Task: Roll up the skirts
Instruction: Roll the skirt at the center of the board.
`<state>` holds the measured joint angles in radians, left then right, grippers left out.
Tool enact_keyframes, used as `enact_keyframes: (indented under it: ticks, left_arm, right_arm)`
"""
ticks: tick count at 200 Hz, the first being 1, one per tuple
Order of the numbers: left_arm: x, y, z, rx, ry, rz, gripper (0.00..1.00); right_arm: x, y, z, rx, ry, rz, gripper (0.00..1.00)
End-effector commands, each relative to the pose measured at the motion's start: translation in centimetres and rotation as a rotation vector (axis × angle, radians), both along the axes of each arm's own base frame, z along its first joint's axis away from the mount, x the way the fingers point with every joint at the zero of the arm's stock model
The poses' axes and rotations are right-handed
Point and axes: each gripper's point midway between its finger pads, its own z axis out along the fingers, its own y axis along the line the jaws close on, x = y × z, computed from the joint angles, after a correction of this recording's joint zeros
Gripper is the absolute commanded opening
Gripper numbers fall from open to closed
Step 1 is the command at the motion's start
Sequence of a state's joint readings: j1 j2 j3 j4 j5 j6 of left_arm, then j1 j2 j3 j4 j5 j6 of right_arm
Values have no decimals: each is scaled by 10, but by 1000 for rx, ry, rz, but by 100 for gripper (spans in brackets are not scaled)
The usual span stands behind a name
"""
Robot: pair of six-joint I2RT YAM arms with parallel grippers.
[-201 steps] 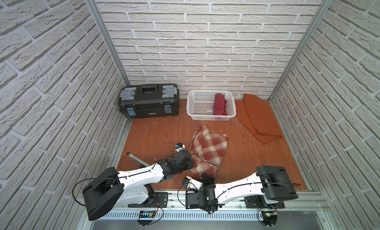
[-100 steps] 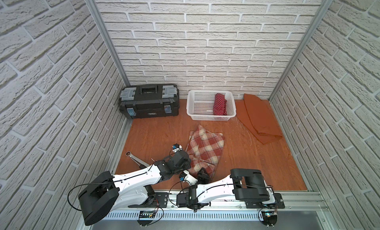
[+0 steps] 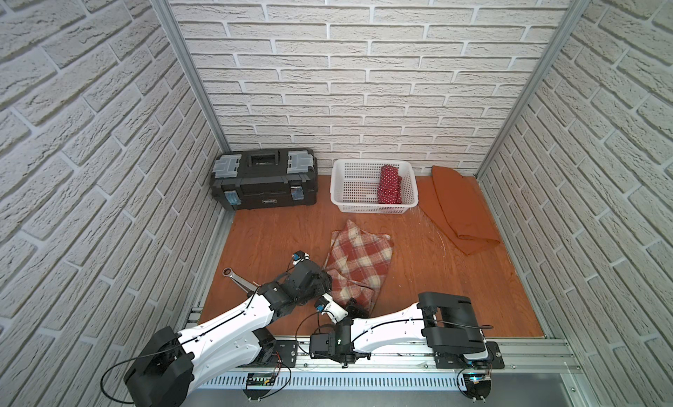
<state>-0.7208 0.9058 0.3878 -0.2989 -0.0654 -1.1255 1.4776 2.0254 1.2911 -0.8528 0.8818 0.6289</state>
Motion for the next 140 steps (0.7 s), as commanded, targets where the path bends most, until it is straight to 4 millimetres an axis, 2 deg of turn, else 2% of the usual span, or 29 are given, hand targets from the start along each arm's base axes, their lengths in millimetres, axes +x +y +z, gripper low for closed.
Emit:
enact_keyframes:
  ticks: [1, 26, 31, 55, 78, 101, 140]
  left_arm:
    - [7, 12, 36, -24, -60, -2, 98]
    - [14, 53, 52, 10, -115, 116, 98]
    - [15, 59, 53, 15, -122, 135, 98]
    - [16, 81, 60, 13, -146, 197, 98]
    - [19, 82, 60, -24, -147, 205, 98]
    - [23, 74, 57, -59, -148, 184, 98]
    - [27, 60, 50, -107, -140, 147, 98]
  right_arm:
    - [-20, -48, -40, -150, 286, -83, 2]
    - [-35, -32, -42, -74, 406, -22, 2]
    - [-37, -26, -35, -28, 428, -8, 2]
    - [-47, -11, -27, 66, 535, 38, 2]
    - [-59, 7, -7, 151, 626, 118, 2]
    - [-72, 20, 9, 337, 806, 152, 2]
    - [-70, 30, 31, 711, 1115, 132, 2]
